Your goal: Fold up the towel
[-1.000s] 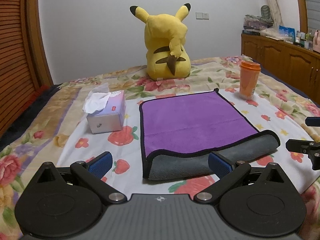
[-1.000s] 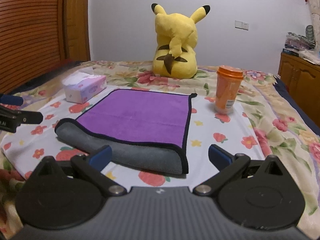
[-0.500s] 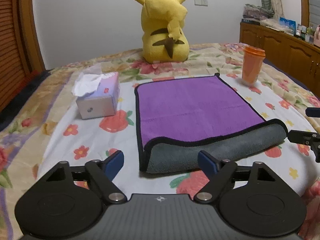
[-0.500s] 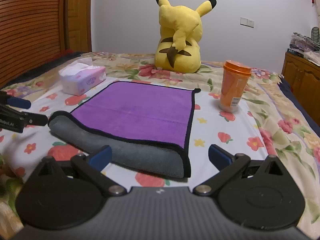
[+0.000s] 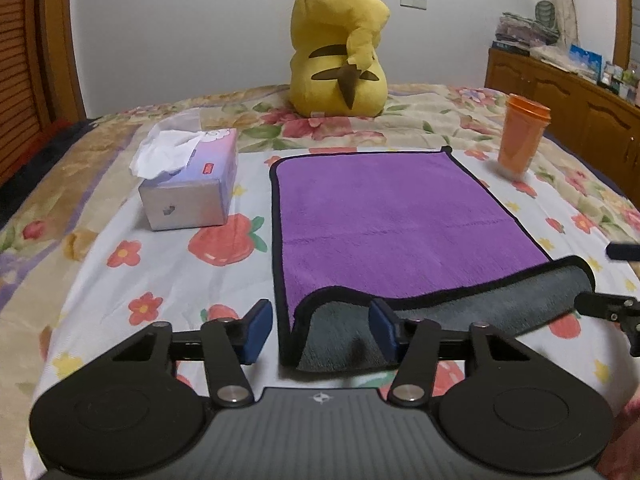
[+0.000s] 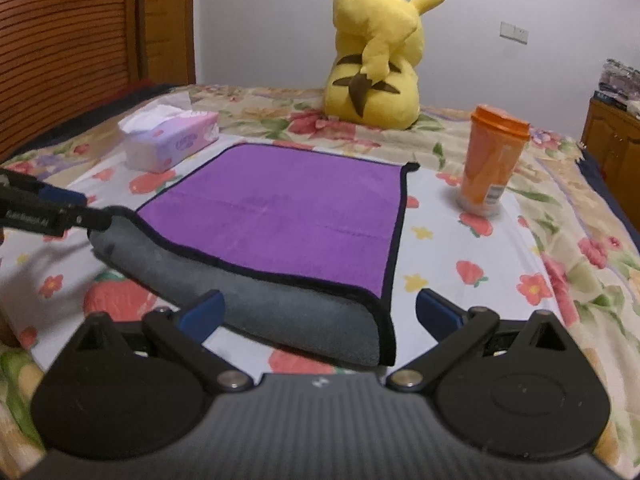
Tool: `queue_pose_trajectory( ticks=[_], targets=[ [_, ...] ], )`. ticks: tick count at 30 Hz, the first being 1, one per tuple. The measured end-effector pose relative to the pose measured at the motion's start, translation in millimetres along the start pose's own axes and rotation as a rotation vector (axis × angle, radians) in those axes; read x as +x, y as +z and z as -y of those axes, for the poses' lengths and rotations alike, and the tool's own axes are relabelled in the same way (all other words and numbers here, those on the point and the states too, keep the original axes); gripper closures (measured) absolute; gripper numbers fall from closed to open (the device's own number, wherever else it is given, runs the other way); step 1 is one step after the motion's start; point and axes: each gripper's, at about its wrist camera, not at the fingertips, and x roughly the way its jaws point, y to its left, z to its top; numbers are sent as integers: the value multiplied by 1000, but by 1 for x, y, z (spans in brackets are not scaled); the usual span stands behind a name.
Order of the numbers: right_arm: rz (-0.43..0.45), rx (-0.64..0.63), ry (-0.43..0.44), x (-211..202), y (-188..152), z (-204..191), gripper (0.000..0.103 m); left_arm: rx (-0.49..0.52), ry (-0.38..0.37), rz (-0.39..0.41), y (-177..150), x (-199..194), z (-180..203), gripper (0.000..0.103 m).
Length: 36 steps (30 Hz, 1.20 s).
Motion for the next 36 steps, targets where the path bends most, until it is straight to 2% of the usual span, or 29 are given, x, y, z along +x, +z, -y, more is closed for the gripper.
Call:
queue_pose_trajectory(
  ticks=[3, 6, 10, 16, 20, 25, 31, 33, 35, 36],
  targets=[
    [-33, 7, 9, 6, 0, 3, 15, -27, -9, -2, -1, 5, -5, 50],
    [-51, 19, 10, 10, 0, 5, 15, -63, -34, -36, -3, 10, -11, 62],
    [-71, 32, 18, 15, 0, 8, 15, -87, -36, -35, -5, 11, -18, 67],
    [-110, 63, 20, 23, 1, 16, 15, -63, -52, -40, -7, 14, -16, 81],
    [-136, 89, 30, 28, 1, 23, 22, -53, -66, -50, -9, 15, -15, 88],
    [-165, 125, 55, 31, 3, 30, 31, -54, -79, -62, -12, 17, -15, 89],
    [-196, 139, 57, 32, 4, 34, 53, -41, -82, -55, -14, 15, -13, 91],
    [-199, 138, 55, 31, 5, 34, 74, -44, -90, -46, -13, 12, -13, 92],
    [-199, 137, 42, 30, 6, 35, 84, -41, -98, -37, -12, 10, -12, 94],
    [-198, 136, 38, 30, 6, 35, 85, -42, -104, -34, -12, 9, -12, 94]
  ],
)
